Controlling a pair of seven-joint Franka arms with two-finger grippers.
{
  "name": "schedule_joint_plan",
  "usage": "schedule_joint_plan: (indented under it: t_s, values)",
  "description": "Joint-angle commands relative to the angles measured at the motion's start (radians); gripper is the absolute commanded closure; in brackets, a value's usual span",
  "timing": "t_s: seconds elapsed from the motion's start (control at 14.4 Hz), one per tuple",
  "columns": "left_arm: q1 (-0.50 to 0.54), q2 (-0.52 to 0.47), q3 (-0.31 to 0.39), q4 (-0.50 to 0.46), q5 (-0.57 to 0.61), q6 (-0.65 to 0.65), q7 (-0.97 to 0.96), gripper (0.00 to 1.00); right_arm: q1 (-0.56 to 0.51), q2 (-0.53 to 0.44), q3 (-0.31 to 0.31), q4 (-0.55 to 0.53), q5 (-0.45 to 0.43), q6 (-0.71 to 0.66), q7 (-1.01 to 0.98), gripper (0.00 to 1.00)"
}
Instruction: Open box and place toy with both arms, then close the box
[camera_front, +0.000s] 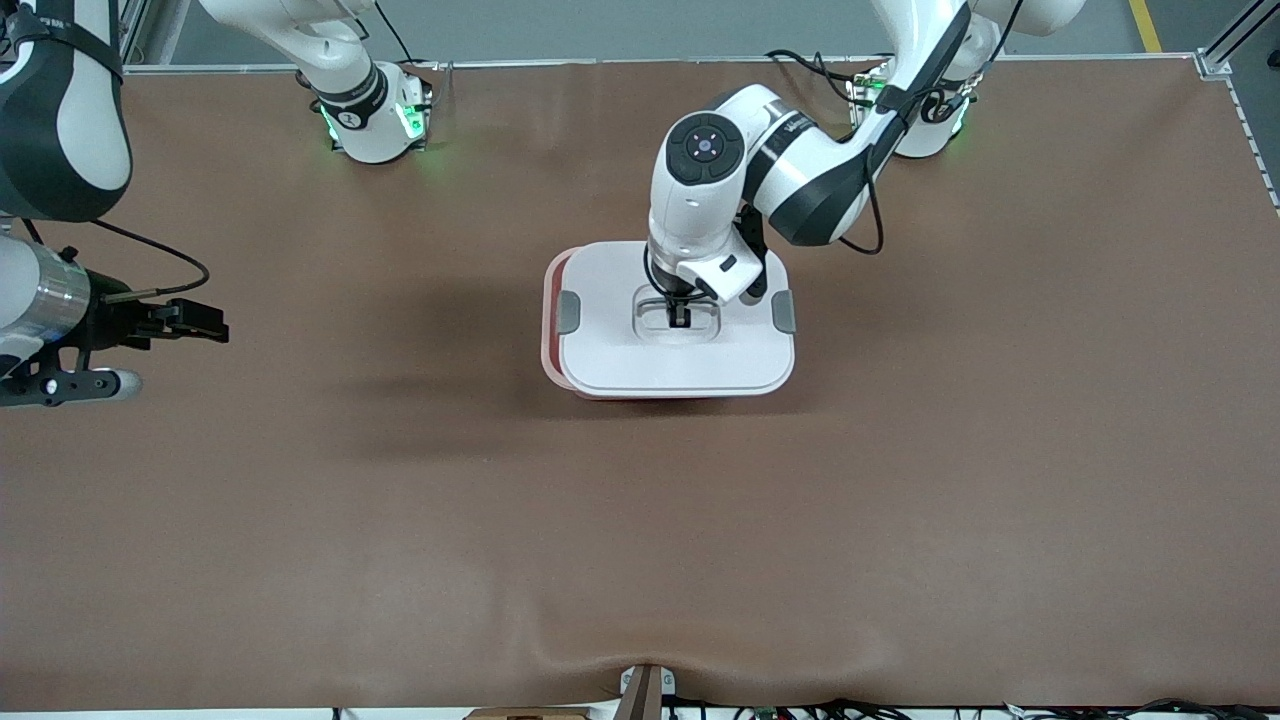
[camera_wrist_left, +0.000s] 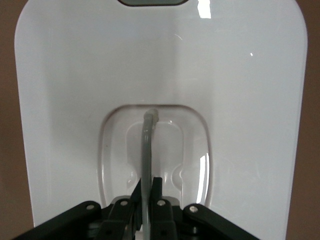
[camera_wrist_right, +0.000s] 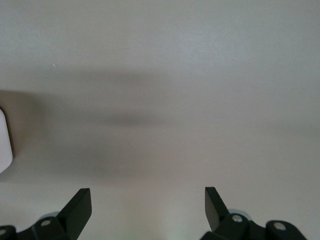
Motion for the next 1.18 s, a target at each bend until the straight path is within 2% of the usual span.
schedule_joint_plan:
  t_s: [0.0,0.63,1.11]
  values:
    - [-0.039,0.036,0.006,0.020,0.024,0.023,-0.032,1.00,-0.039,-0.031,0.018,-0.032,0.022,0.018,0.014,0.00]
    - [-0.055,0.056,0.003,0.017,0.056,0.043,-0.106,1.00,-0.083,-0.034,0.019,-0.032,0.039,0.051,0.011,0.00]
    - [-0.058,0.069,0.003,0.020,0.056,0.063,-0.127,1.00,-0.111,-0.048,0.019,0.001,0.043,-0.002,0.002,0.00]
